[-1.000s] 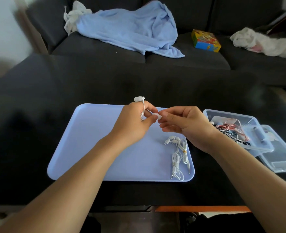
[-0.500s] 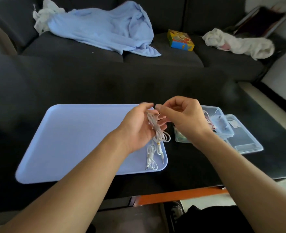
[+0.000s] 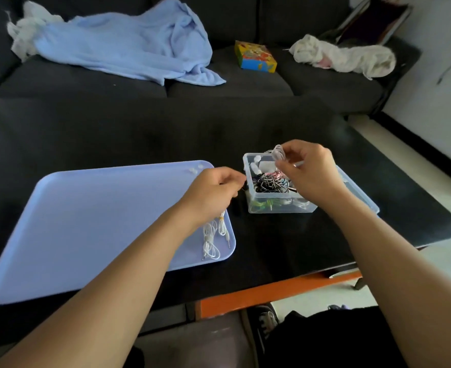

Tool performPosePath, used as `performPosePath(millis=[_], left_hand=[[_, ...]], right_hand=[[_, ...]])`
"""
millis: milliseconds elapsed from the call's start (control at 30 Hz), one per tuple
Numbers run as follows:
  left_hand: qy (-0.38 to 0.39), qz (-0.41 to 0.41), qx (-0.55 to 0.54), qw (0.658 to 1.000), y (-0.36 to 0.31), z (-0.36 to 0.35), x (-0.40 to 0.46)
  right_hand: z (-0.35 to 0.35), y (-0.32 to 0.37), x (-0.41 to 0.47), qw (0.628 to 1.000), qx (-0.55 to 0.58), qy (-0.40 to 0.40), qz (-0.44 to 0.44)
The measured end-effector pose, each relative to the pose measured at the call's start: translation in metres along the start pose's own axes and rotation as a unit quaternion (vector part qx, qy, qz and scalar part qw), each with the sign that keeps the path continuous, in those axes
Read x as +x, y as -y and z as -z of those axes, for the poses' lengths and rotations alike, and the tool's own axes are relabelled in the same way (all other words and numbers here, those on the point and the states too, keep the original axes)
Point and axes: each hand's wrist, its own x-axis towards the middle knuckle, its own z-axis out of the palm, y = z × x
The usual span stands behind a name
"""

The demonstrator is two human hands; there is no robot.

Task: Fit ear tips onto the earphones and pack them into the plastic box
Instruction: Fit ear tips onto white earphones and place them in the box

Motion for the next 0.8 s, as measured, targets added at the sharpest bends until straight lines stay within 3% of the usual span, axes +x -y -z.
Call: performPosePath(millis=[133, 333, 400, 633, 800], left_hand=[[-0.037, -0.006, 0.041, 0.998, 0.009, 0.011, 0.007], [-0.091, -0.029, 0.159, 0.983, 0.018, 0.017, 0.013], [-0.086, -0.035, 0.174, 0.980, 0.019, 0.016, 0.014], [-0.071, 0.018, 0.303, 0.950, 0.027, 0.020, 0.012], [-0.015, 0.082, 0.367, 0.927, 0.034, 0.032, 0.010]], right_hand=[[-0.002, -0.039, 0.001, 0.995, -0.096, 0.025, 0.024], [0.005, -0.053, 0.008, 0.989, -0.106, -0.102, 0.016], [0.008, -0.053, 0.011, 0.990, -0.089, -0.109, -0.008], [-0.006, -0.046, 0.009, 0.987, -0.126, 0.047, -0.091], [-0.009, -0.036, 0.020, 0.938, -0.262, 0.210, -0.091]])
